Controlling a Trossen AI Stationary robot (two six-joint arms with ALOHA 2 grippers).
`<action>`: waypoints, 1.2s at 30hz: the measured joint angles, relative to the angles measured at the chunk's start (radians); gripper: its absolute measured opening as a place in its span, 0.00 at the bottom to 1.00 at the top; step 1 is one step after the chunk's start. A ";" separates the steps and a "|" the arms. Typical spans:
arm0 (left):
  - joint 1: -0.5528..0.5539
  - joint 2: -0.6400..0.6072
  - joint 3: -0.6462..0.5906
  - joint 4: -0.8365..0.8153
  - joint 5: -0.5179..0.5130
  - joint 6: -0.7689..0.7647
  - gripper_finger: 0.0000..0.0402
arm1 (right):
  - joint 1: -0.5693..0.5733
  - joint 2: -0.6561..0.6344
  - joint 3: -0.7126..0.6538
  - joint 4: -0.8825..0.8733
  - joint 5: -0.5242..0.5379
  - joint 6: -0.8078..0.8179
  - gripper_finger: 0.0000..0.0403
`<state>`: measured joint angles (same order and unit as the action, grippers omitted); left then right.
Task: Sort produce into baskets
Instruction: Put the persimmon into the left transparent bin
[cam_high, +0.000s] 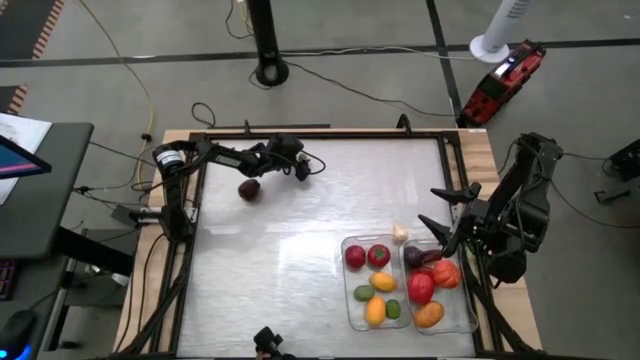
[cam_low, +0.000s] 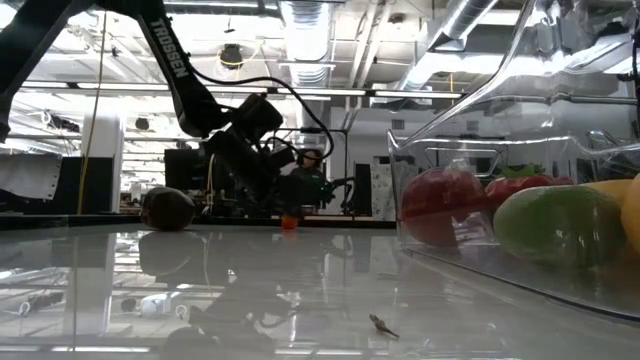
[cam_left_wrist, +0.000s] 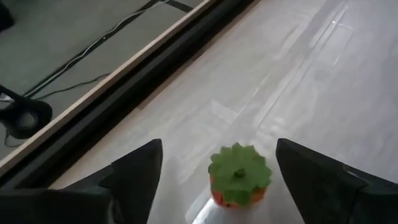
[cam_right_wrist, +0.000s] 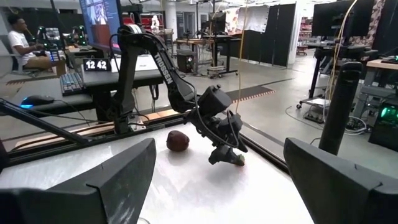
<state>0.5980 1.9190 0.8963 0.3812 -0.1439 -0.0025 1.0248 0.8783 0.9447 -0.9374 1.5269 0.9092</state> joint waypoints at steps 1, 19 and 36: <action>0.000 0.000 0.000 -0.006 -0.003 0.006 0.73 | 0.000 0.000 0.000 0.000 0.000 0.000 0.94; -0.014 -0.002 0.000 -0.071 -0.002 0.145 0.36 | 0.000 0.000 0.000 0.000 0.000 0.000 0.94; -0.159 -0.099 0.131 -0.211 0.162 0.152 0.29 | 0.000 0.000 0.000 0.000 -0.003 0.000 0.94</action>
<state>0.4390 1.8200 1.0275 0.1701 0.0185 0.1490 1.0248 0.8783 0.9447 -0.9375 1.5242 0.9089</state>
